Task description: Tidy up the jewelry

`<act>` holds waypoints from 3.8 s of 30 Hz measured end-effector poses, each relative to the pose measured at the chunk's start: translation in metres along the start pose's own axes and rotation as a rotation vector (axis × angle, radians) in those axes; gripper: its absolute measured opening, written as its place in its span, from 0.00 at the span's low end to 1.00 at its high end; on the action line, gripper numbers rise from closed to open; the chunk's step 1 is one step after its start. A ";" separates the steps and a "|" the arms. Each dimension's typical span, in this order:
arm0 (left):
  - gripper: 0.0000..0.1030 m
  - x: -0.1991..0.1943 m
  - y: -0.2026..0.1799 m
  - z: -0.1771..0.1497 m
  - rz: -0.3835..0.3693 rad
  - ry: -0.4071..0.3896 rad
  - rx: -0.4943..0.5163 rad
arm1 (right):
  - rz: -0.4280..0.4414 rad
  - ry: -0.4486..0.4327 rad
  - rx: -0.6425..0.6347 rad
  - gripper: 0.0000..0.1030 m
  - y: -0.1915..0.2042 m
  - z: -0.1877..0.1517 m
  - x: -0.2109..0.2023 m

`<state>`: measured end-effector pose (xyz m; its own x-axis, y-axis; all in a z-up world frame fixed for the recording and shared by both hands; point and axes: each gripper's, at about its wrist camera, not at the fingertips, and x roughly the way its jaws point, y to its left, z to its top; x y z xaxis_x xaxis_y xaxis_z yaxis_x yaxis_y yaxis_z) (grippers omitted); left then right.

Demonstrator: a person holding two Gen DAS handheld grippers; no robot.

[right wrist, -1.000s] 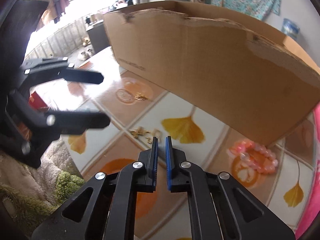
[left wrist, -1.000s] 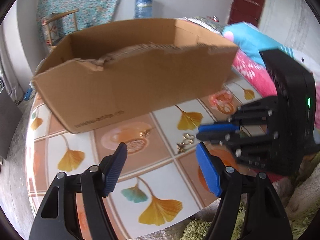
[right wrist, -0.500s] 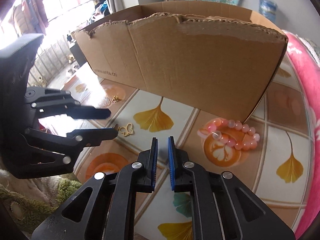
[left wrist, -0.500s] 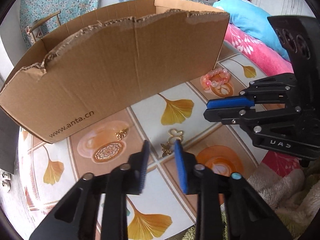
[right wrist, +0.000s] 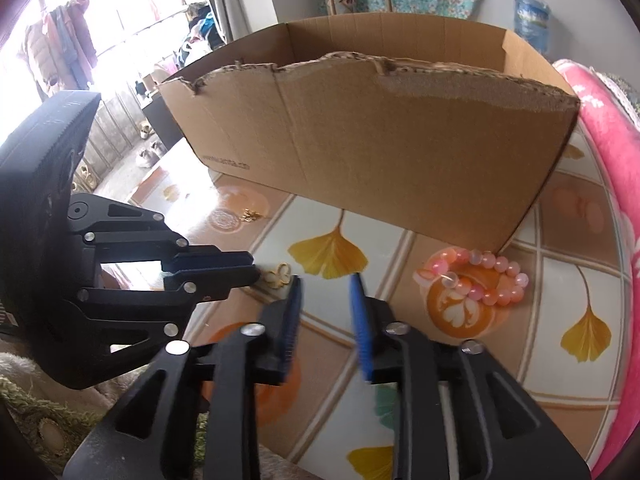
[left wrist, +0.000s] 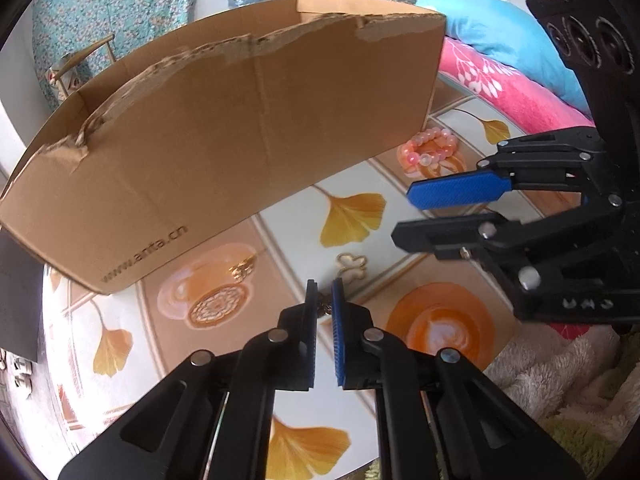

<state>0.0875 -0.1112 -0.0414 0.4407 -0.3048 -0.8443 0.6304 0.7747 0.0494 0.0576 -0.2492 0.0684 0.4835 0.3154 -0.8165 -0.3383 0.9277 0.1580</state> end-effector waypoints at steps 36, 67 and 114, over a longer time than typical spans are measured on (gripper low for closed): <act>0.06 -0.012 0.039 -0.018 0.001 -0.021 -0.120 | -0.046 0.053 -0.192 0.08 0.063 0.011 0.044; 0.06 -0.063 0.099 0.127 -0.194 -0.147 -0.147 | -0.041 -0.156 -0.101 0.08 -0.027 0.136 -0.015; 0.81 -0.085 0.093 -0.013 -0.115 -0.071 -0.315 | -0.041 -0.022 0.263 0.62 -0.035 0.001 -0.030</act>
<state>0.1003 -0.0065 0.0282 0.4286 -0.4292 -0.7950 0.4548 0.8628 -0.2206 0.0554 -0.2907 0.0883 0.5110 0.2785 -0.8132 -0.0985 0.9588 0.2664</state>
